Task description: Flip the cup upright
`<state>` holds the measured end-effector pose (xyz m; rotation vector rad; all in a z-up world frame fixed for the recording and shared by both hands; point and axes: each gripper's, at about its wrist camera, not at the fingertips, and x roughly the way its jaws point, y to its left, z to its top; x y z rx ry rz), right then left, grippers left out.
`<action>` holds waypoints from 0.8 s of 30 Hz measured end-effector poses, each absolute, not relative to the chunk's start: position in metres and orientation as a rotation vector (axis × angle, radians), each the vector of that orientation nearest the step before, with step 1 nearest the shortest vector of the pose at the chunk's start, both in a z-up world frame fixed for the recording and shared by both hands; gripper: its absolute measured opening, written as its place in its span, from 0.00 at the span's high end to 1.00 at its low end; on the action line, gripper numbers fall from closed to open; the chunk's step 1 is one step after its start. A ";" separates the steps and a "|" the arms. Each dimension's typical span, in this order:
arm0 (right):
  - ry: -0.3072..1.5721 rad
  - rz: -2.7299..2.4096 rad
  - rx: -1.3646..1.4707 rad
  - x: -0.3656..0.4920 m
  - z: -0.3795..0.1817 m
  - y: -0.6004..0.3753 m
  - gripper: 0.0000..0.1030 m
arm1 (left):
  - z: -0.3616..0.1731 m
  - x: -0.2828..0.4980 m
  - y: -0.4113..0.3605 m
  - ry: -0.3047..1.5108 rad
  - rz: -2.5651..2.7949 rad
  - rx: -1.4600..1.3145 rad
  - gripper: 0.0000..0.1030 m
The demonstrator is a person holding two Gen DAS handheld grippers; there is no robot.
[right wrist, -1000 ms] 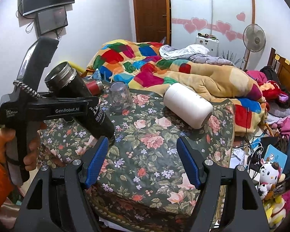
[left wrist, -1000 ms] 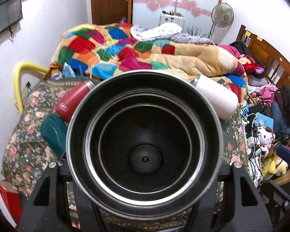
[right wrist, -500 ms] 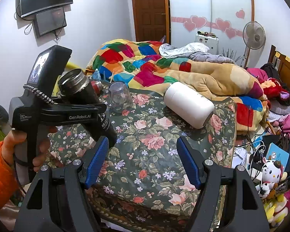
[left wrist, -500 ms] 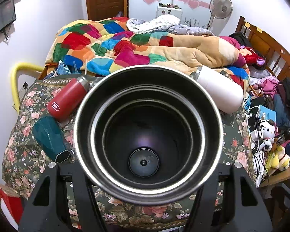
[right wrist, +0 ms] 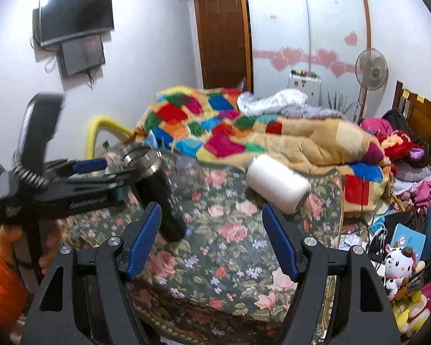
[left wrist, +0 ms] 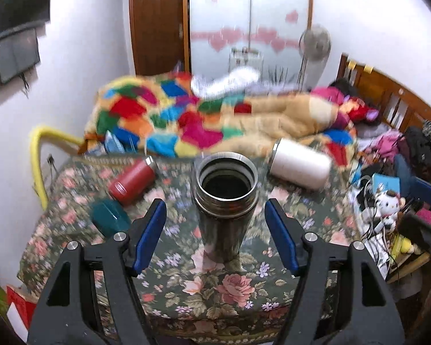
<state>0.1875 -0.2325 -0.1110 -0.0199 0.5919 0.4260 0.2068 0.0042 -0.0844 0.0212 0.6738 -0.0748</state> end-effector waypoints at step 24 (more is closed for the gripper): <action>0.117 0.406 0.069 0.057 -0.022 -0.231 0.14 | 0.016 0.000 0.002 0.094 0.061 0.026 0.00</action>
